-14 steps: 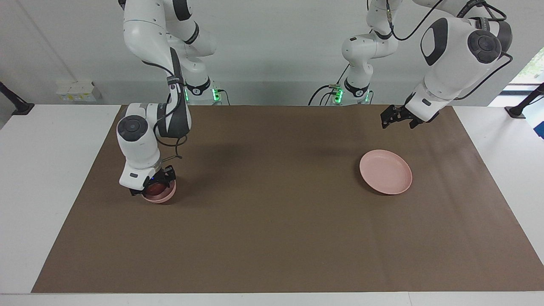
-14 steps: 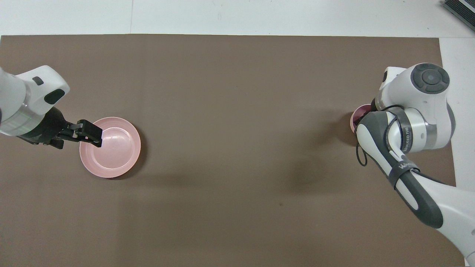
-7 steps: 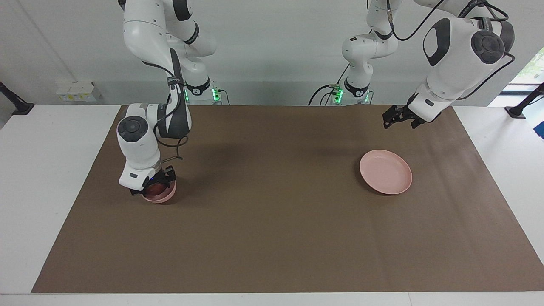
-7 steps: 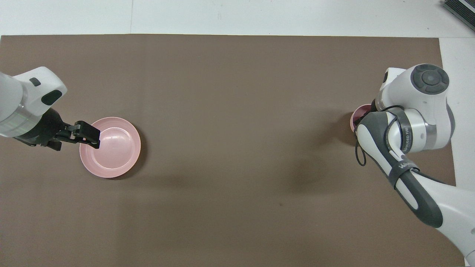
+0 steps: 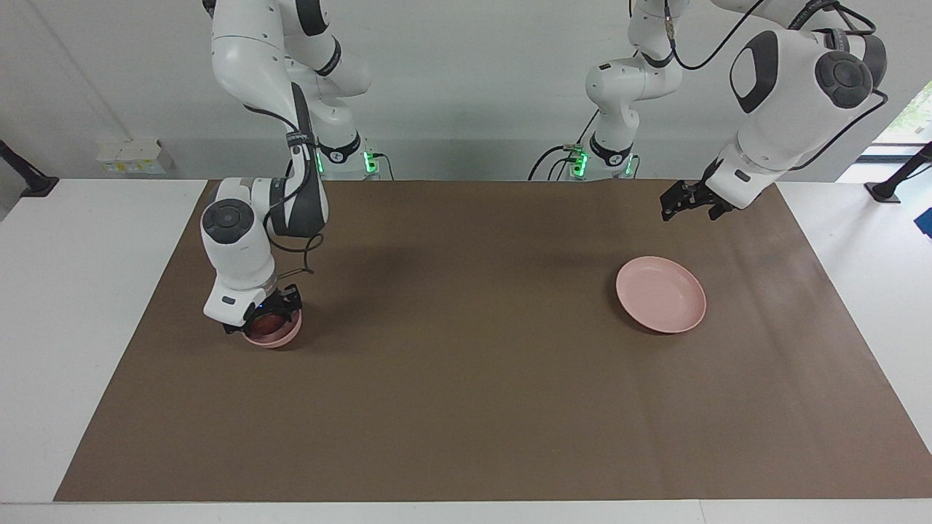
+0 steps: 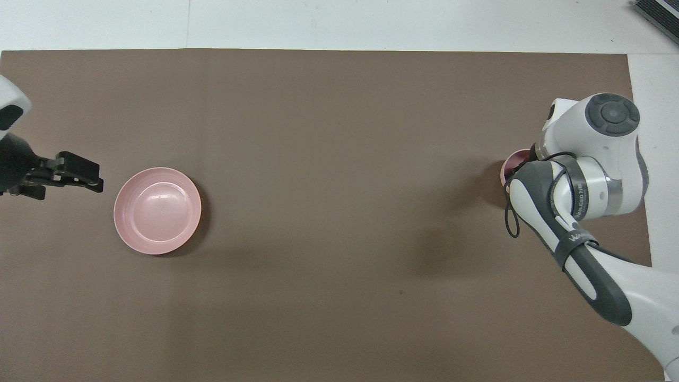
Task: Move apple from plate to bowl
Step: 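Release the apple in the bowl and raise the right gripper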
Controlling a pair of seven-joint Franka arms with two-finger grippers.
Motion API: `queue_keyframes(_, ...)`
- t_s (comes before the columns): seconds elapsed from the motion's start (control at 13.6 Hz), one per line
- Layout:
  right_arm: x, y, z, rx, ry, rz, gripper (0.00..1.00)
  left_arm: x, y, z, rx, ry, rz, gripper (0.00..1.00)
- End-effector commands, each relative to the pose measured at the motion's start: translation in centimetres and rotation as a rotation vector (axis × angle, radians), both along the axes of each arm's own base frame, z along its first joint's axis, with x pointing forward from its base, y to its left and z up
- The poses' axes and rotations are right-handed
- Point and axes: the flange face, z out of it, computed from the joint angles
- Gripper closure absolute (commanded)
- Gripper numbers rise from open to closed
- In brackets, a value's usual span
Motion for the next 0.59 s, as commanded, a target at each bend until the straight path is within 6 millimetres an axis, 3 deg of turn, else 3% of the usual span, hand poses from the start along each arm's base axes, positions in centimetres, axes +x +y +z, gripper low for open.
queue_keyframes(0.0,-0.1,0.1,0.0,0.004,-0.021,-0.018,0.31,0.1,1.0,2.1,-0.013,-0.042,-0.062,0.0)
queue_keyframes(0.07,-0.1,0.0,0.0,0.005,-0.021,-0.019,0.22,0.1,0.9,2.2,-0.011,-0.047,-0.091,0.0)
queue_keyframes(0.29,-0.1,0.1,0.0,0.005,-0.019,-0.019,0.17,-0.5,0.9,3.1,-0.01,-0.062,-0.098,0.0)
queue_keyframes(0.37,-0.1,0.0,0.0,0.004,-0.02,-0.02,0.11,-1.0,0.9,3.1,-0.011,-0.058,-0.098,0.0)
queue_keyframes(0.52,-0.1,0.1,0.0,0.004,-0.019,-0.018,0.09,-1.0,0.6,2.9,-0.011,-0.059,-0.102,0.0)
